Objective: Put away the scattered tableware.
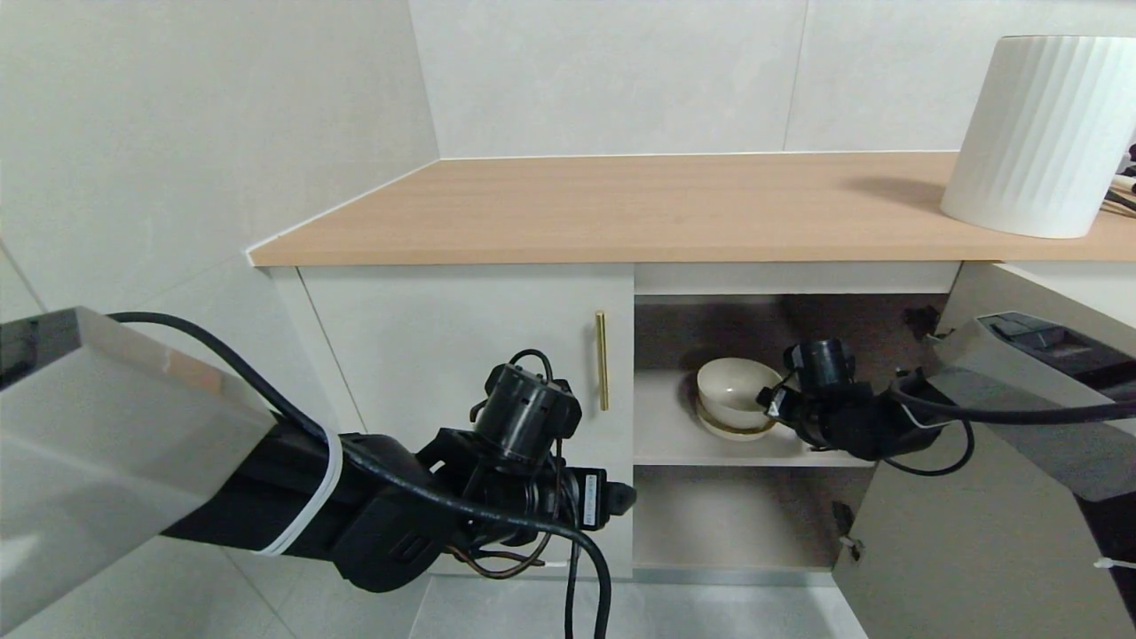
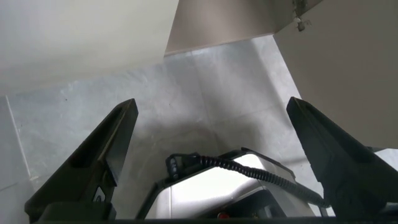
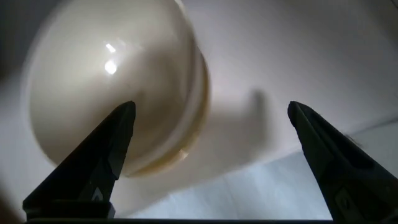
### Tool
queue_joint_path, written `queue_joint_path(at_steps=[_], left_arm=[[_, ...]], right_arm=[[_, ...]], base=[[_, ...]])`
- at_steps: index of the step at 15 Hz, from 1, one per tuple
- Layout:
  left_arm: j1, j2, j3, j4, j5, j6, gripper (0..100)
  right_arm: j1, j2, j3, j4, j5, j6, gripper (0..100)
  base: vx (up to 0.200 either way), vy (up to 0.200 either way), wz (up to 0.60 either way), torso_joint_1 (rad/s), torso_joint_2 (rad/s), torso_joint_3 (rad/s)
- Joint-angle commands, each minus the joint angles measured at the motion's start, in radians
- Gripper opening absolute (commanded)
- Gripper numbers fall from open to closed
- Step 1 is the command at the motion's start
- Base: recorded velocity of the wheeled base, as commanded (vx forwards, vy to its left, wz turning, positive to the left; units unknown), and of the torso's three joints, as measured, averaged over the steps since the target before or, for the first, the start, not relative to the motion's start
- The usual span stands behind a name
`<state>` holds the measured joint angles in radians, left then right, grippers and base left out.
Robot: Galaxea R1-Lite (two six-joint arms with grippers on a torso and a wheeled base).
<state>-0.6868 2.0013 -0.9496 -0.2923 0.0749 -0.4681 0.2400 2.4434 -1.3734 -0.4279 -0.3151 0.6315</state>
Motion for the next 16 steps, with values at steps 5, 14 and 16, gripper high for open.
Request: queue_joint_path(at_steps=[5,14,16], left_arm=[[0.075,-0.2,0.032,-0.001,0.011,0.0,100],[0.147,-0.714,0.321,0.038,0.002,0.046,100],[0.194,-0.745,0.342,0.036,-0.001,0.046,100]], right_arm=[[0.048,-0.414,0.329,0.093,0.14,-0.095,100],[0.255,-1.133,0.606,0.595,0.191,-0.174,100],[0.263,-1.179,0.626,0.609,0.194,-0.164,100]], base=[[0.0,0.0,0.0,0.0,0.0,0.0],[0.0,0.0,0.0,0.0,0.0,0.0],[0.0,0.0,0.0,0.0,0.0,0.0]])
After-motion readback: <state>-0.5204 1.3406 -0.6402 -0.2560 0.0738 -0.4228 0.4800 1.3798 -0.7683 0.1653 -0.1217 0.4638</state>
